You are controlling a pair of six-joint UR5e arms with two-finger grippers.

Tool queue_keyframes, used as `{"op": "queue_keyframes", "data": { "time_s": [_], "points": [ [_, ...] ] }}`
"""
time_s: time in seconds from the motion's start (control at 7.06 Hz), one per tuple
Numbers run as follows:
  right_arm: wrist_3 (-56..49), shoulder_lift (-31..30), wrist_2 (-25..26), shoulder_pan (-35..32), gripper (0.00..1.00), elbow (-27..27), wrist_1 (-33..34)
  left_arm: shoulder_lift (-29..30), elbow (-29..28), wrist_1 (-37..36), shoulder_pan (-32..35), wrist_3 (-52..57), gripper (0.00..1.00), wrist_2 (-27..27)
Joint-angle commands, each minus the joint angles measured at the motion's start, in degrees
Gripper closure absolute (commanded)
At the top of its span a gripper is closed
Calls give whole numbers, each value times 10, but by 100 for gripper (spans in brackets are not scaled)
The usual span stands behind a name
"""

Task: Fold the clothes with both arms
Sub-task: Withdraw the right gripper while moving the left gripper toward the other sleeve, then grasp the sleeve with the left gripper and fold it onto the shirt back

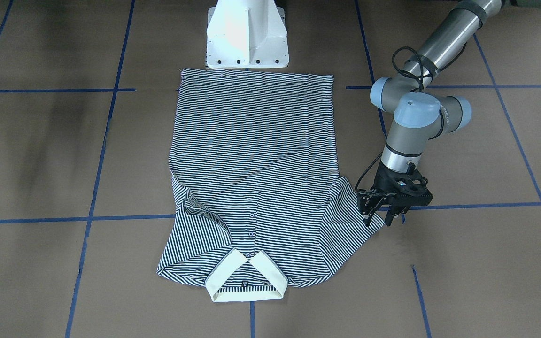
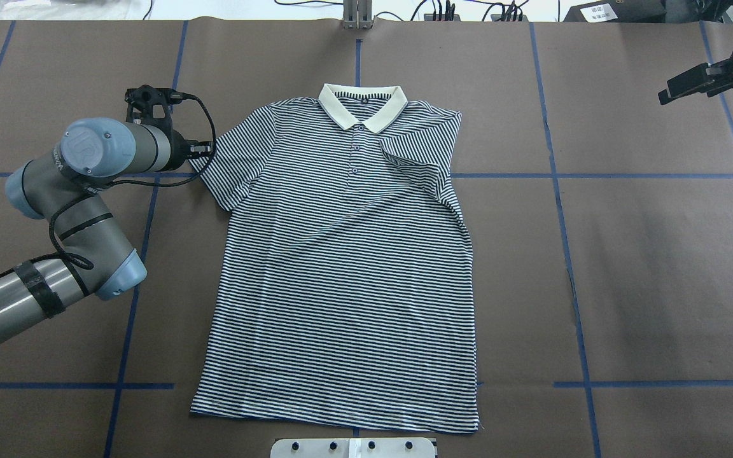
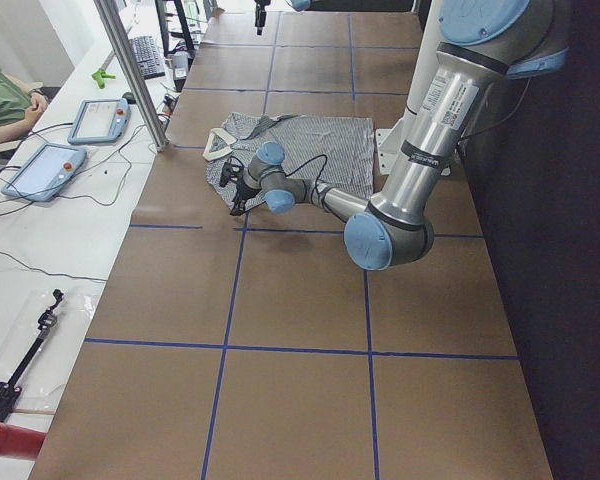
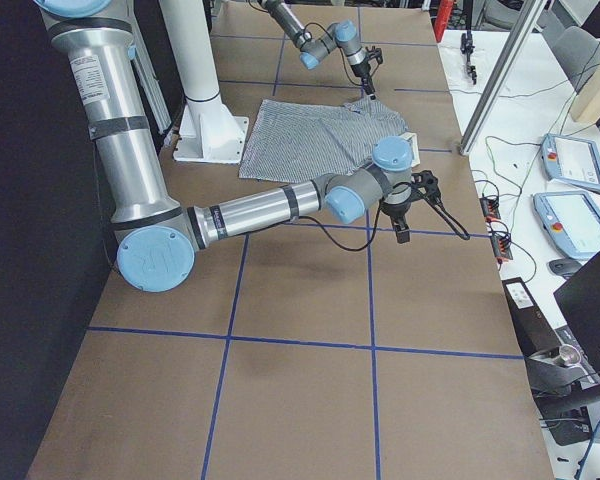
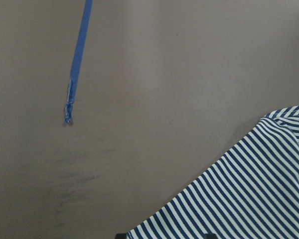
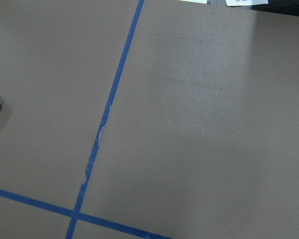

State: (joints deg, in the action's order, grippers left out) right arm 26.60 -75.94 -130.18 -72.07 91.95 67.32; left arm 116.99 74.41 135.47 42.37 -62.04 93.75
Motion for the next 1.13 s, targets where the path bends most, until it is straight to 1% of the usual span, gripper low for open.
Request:
{"op": "queue_keyframes", "data": {
  "time_s": [0.0, 0.14, 0.28, 0.43, 0.57, 0.71, 0.99],
  "points": [
    [-1, 0, 0, 0, 0, 0, 0, 2, -15, 20, 1, 20, 40, 0],
    [-1, 0, 0, 0, 0, 0, 0, 3, -15, 21, 1, 20, 46, 0],
    [-1, 1, 0, 0, 0, 0, 0, 3, -15, 22, 1, 20, 58, 0],
    [-1, 0, 0, 0, 0, 0, 0, 3, -11, 22, 2, 19, 80, 1],
    [-1, 0, 1, 0, 0, 0, 0, 3, -10, 26, 2, 20, 100, 1],
    [-1, 0, 1, 0, 0, -1, 0, 3, -10, 25, 2, 21, 100, 1],
    [0, 0, 1, 0, 0, -1, 0, 3, 19, 15, 1, 21, 100, 4]
  ]
}}
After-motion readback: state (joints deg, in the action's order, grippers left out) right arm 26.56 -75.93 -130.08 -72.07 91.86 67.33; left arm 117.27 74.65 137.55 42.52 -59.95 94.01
